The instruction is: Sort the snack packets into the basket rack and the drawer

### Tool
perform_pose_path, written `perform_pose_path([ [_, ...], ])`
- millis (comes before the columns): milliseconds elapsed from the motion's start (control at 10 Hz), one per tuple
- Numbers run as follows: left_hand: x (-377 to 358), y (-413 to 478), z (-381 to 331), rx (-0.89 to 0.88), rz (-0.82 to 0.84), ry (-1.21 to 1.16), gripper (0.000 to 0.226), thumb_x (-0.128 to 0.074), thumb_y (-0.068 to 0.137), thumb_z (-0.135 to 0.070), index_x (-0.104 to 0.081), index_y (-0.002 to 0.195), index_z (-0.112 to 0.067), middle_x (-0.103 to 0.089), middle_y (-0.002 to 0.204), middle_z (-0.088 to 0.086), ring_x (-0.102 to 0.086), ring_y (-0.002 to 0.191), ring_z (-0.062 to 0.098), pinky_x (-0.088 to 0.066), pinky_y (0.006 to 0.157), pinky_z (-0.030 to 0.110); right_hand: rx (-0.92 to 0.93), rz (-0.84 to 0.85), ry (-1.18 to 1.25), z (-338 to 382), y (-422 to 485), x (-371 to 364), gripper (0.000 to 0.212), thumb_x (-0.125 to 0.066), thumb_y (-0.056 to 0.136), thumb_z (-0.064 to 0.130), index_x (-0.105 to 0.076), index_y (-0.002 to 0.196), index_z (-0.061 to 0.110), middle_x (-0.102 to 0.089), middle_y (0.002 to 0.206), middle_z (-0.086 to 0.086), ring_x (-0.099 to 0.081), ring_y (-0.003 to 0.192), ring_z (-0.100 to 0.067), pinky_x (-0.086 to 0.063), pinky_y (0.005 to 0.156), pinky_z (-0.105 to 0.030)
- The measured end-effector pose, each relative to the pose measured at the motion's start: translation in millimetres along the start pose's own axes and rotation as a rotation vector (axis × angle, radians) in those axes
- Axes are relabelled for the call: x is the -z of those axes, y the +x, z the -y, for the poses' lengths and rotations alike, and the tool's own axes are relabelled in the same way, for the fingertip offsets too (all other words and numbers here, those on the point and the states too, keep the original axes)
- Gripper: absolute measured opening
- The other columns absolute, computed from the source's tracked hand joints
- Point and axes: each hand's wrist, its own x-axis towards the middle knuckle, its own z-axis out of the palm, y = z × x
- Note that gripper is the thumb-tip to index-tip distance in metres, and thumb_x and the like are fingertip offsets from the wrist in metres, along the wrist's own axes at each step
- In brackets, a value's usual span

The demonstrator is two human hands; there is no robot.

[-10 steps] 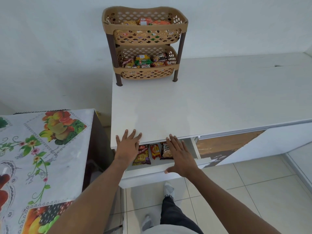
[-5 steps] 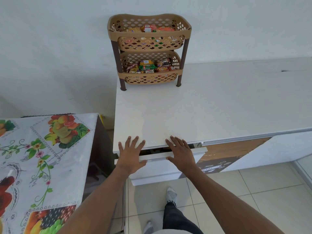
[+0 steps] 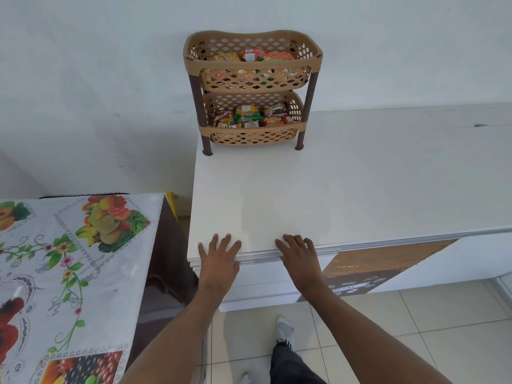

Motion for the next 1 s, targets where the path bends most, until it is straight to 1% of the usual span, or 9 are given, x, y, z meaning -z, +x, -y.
perform_pose_path([
  [100, 2, 4, -3, 0.000, 0.013, 0.070, 0.052, -0.048, 0.109, -0.035, -0.037, 0.160, -0.034, -0.028, 0.172, 0.000, -0.020, 0.162, 0.034, -0.019, 0.125, 0.067, 0.008, -0.042, -0.011, 2, 4, -1, 0.045, -0.070, 0.082, 0.003, -0.066, 0.122, 0.023, -0.064, 0.122, 0.002, -0.062, 0.107, -0.025, -0.048, 0.097, -0.037],
  [300, 0, 11, -5, 0.004, 0.055, 0.118, 0.051, -0.057, 0.106, -0.027, -0.043, 0.155, -0.025, -0.040, 0.166, 0.009, -0.039, 0.153, 0.041, -0.036, 0.121, 0.061, 0.052, -0.157, -0.019, 4, 11, -5, 0.053, -0.076, 0.056, -0.011, -0.070, 0.101, 0.017, -0.063, 0.093, -0.001, -0.061, 0.080, -0.025, -0.051, 0.073, -0.033],
  [400, 1, 11, -6, 0.011, 0.050, 0.119, 0.051, -0.062, 0.104, -0.025, -0.047, 0.153, -0.023, -0.044, 0.163, 0.010, -0.043, 0.150, 0.043, -0.041, 0.119, 0.058, 0.068, -0.170, -0.010, 2, 12, -6, 0.051, -0.077, 0.056, -0.010, -0.069, 0.099, 0.017, -0.063, 0.092, -0.001, -0.060, 0.079, -0.024, -0.050, 0.073, -0.033],
  [500, -5, 0, -5, 0.058, -0.013, 0.034, 0.047, -0.078, 0.092, -0.028, -0.067, 0.137, -0.015, -0.059, 0.152, 0.016, -0.056, 0.140, 0.046, -0.050, 0.110, 0.063, 0.088, -0.154, 0.034, -3, 14, -6, 0.033, -0.080, 0.069, 0.009, -0.068, 0.098, 0.018, -0.062, 0.095, -0.001, -0.059, 0.084, -0.025, -0.050, 0.077, -0.035],
  [600, -18, -7, -9, 0.033, -0.090, 0.025, 0.049, -0.062, 0.099, -0.039, -0.065, 0.140, -0.012, -0.056, 0.154, 0.020, -0.049, 0.144, 0.050, -0.036, 0.118, 0.069, 0.124, -0.150, 0.109, -10, 19, -5, 0.026, -0.071, 0.084, 0.034, -0.066, 0.102, 0.017, -0.061, 0.101, -0.001, -0.057, 0.092, -0.024, -0.049, 0.084, -0.036],
  [700, -25, -3, -28, 0.051, -0.110, -0.027, 0.062, -0.033, 0.105, -0.044, -0.055, 0.152, -0.010, -0.048, 0.161, 0.021, -0.038, 0.152, 0.050, -0.024, 0.123, 0.069, 0.148, -0.152, 0.116, -20, 35, -5, 0.037, -0.052, 0.096, 0.044, -0.064, 0.113, 0.015, -0.061, 0.115, -0.001, -0.058, 0.105, -0.023, -0.047, 0.092, -0.035],
  [800, -14, 19, -37, 0.079, -0.134, -0.069, 0.063, -0.023, 0.108, -0.043, -0.053, 0.154, -0.012, -0.048, 0.162, 0.018, -0.040, 0.152, 0.046, -0.031, 0.123, 0.066, 0.124, -0.119, 0.108, -28, 57, 3, 0.042, -0.044, 0.101, 0.044, -0.062, 0.123, 0.014, -0.061, 0.126, -0.001, -0.058, 0.116, -0.023, -0.046, 0.099, -0.035],
  [900, 12, 74, -49, 0.059, -0.136, -0.115, 0.062, -0.019, 0.111, -0.041, -0.030, 0.167, -0.017, -0.024, 0.175, 0.010, -0.020, 0.163, 0.034, -0.019, 0.133, 0.054, 0.073, -0.096, 0.118, -37, 96, 15, 0.049, -0.038, 0.104, 0.043, -0.056, 0.139, 0.012, -0.055, 0.144, -0.003, -0.052, 0.133, -0.023, -0.041, 0.111, -0.036],
  [1000, 19, 108, -52, 0.042, -0.083, -0.090, 0.063, -0.022, 0.111, -0.040, -0.012, 0.170, -0.020, -0.007, 0.178, 0.005, -0.004, 0.166, 0.026, -0.002, 0.134, 0.045, 0.043, -0.085, 0.109, -45, 121, 18, 0.054, -0.037, 0.106, 0.042, -0.048, 0.149, 0.011, -0.047, 0.156, -0.006, -0.044, 0.144, -0.024, -0.035, 0.119, -0.038],
])
